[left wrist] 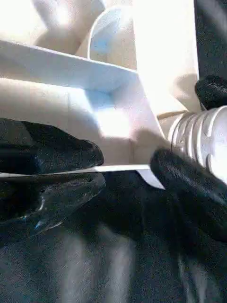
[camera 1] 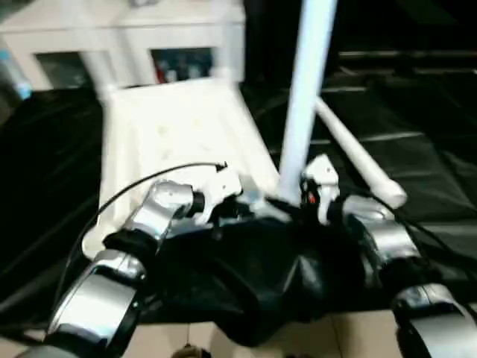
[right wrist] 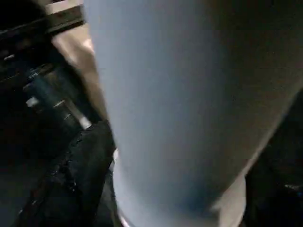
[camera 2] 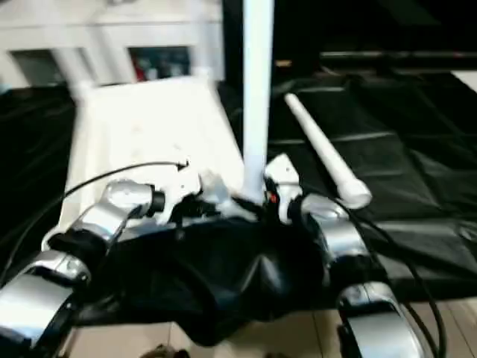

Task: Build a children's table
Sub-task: Rotate leg to tighten

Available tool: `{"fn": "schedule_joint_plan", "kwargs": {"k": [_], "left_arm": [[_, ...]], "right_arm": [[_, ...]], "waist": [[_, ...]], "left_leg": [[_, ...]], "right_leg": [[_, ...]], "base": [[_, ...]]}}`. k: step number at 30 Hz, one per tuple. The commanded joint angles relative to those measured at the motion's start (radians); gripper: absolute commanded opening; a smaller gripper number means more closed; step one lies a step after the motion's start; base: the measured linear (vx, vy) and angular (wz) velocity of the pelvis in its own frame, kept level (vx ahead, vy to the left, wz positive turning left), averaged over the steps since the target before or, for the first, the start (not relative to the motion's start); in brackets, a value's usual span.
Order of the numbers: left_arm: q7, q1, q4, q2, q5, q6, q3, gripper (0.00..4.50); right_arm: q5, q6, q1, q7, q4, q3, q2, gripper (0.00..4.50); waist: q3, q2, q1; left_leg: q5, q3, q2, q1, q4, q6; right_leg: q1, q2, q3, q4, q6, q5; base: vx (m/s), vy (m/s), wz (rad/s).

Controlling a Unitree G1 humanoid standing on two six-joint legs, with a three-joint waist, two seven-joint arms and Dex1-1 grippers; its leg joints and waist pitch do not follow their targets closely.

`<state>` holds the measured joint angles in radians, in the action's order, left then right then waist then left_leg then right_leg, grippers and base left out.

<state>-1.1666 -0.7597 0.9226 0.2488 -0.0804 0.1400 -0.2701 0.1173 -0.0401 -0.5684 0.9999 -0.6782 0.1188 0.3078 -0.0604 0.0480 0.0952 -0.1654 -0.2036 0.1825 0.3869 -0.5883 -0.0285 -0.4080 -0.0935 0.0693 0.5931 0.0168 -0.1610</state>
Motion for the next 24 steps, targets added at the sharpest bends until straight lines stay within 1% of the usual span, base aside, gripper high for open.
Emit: {"fn": "schedule_joint_plan", "kwargs": {"k": [1, 4, 6, 7, 11, 12, 15, 17, 19, 20, 21, 22, 23, 24], "left_arm": [[-0.067, 0.012, -0.033, -0.003, 0.016, 0.019, -0.018, 0.0], [-0.089, 0.019, -0.044, 0.01, 0.018, 0.02, -0.014, 0.0], [-0.094, 0.019, -0.043, 0.016, 0.017, 0.022, -0.014, 0.0], [-0.096, 0.019, -0.044, 0.018, 0.018, 0.022, -0.014, 0.0], [-0.097, 0.019, -0.049, 0.021, 0.02, 0.019, -0.014, 0.0], [-0.097, 0.019, -0.05, 0.021, 0.02, 0.018, -0.014, 0.0], [-0.094, 0.019, -0.051, 0.016, 0.02, 0.014, -0.009, 0.0], [-0.078, 0.018, -0.048, 0.011, 0.018, 0.009, -0.006, 0.0], [0.011, -0.004, -0.018, -0.01, 0.004, -0.019, 0.007, 0.0], [0.017, -0.006, -0.015, -0.012, 0.003, -0.021, 0.008, 0.0], [0.068, -0.02, 0.004, -0.027, -0.001, -0.037, 0.018, 0.0], [0.068, -0.02, 0.004, -0.027, -0.001, -0.037, 0.018, 0.0], [0.128, -0.037, 0.024, -0.044, -0.008, -0.052, 0.027, 0.0], [0.2, -0.058, 0.05, -0.066, -0.016, -0.07, 0.035, 0.0]], "right_arm": [[0.027, -0.029, 0.01, 0.076, 0.055, 0.013, 0.03, 3.59], [0.038, -0.048, 0.019, 0.119, 0.083, 0.019, 0.057, 3.59], [0.041, -0.06, 0.023, 0.136, 0.093, 0.017, 0.065, 3.34], [0.043, -0.067, 0.025, 0.141, 0.098, 0.016, 0.067, 3.34], [0.049, -0.083, 0.034, 0.147, 0.111, 0.016, 0.065, 2.95], [0.05, -0.085, 0.035, 0.147, 0.113, 0.017, 0.065, 2.95], [0.048, -0.104, 0.052, 0.141, 0.13, 0.026, 0.058, 2.74], [0.037, -0.11, 0.054, 0.113, 0.119, 0.027, 0.051, 2.72], [-0.002, -0.109, 0.04, -0.034, 0.053, 0.004, 0.012, 2.7], [-0.005, -0.109, 0.039, -0.045, 0.048, 0.003, 0.009, 2.69], [-0.021, -0.105, 0.029, -0.127, 0.008, -0.011, -0.013, 2.69], [-0.021, -0.105, 0.029, -0.127, 0.008, -0.011, -0.013, 2.69], [-0.031, -0.103, 0.017, -0.212, -0.031, -0.028, -0.038, 2.69], [-0.031, -0.106, 0.001, -0.312, -0.075, -0.053, -0.071, 2.69]], "waist": [[0.074, -0.015, 0.0], [0.073, -0.015, 0.002], [0.073, -0.016, 0.004], [0.074, -0.018, 0.004], [0.075, -0.016, 0.005], [0.075, -0.016, 0.005], [0.075, -0.016, 0.006], [0.076, -0.016, 0.006], [0.073, -0.015, 0.004], [0.07, -0.015, -0.001], [0.068, -0.016, -0.004], [0.066, -0.016, -0.012], [0.066, -0.017, -0.015], [0.063, -0.013, -0.023]], "left_leg": [[-0.268, 0.023, 0.055, -0.025, 0.07, 0.063], [-0.28, 0.023, 0.055, -0.025, 0.07, 0.056], [-0.274, 0.024, 0.054, -0.024, 0.07, 0.052], [-0.264, 0.024, 0.053, -0.022, 0.069, 0.054], [-0.244, 0.024, 0.053, -0.022, 0.068, 0.057], [-0.246, 0.024, 0.054, -0.022, 0.068, 0.057], [-0.243, 0.024, 0.053, -0.021, 0.068, 0.058], [-0.242, 0.024, 0.053, -0.022, 0.068, 0.055], [-0.255, 0.025, 0.052, -0.022, 0.069, 0.044], [-0.277, 0.025, 0.051, -0.023, 0.072, 0.032], [-0.293, 0.026, 0.05, -0.025, 0.073, 0.025], [-0.326, 0.03, 0.048, -0.028, 0.075, 0.007], [-0.335, 0.032, 0.048, -0.026, 0.076, 0.004], [-0.351, 0.032, 0.046, -0.028, 0.078, -0.008]], "right_leg": [[0.045, -0.062, -0.041, -0.07, 0.231, -0.266], [0.044, -0.064, -0.042, -0.073, 0.222, -0.296], [0.044, -0.064, -0.042, -0.073, 0.217, -0.3], [0.046, -0.064, -0.042, -0.071, 0.215, -0.292], [0.045, -0.064, -0.041, -0.07, 0.219, -0.276], [0.044, -0.064, -0.041, -0.07, 0.221, -0.273], [0.046, -0.064, -0.041, -0.07, 0.218, -0.276], [0.045, -0.064, -0.041, -0.07, 0.216, -0.279], [0.043, -0.065, -0.04, -0.073, 0.213, -0.303], [0.04, -0.064, -0.04, -0.076, 0.206, -0.336], [0.039, -0.064, -0.04, -0.079, 0.201, -0.364], [0.038, -0.066, -0.038, -0.084, 0.187, -0.42], [0.041, -0.066, -0.037, -0.086, 0.18, -0.437], [0.034, -0.065, -0.039, -0.091, 0.167, -0.463]], "base": [[0.0, 0.0, 0.0], [0.0, 0.0, 0.0], [0.0, 0.0, 0.0], [0.0, 0.0, 0.0], [0.0, 0.0, 0.0], [0.0, 0.0, 0.0], [0.0, 0.0, 0.0], [0.0, 0.0, 0.0], [0.0, 0.0, 0.0], [0.0, 0.0, 0.0], [0.0, 0.0, 0.0], [0.0, 0.0, 0.0], [0.0, 0.0, 0.0], [0.0, 0.0, 0.0]]}}
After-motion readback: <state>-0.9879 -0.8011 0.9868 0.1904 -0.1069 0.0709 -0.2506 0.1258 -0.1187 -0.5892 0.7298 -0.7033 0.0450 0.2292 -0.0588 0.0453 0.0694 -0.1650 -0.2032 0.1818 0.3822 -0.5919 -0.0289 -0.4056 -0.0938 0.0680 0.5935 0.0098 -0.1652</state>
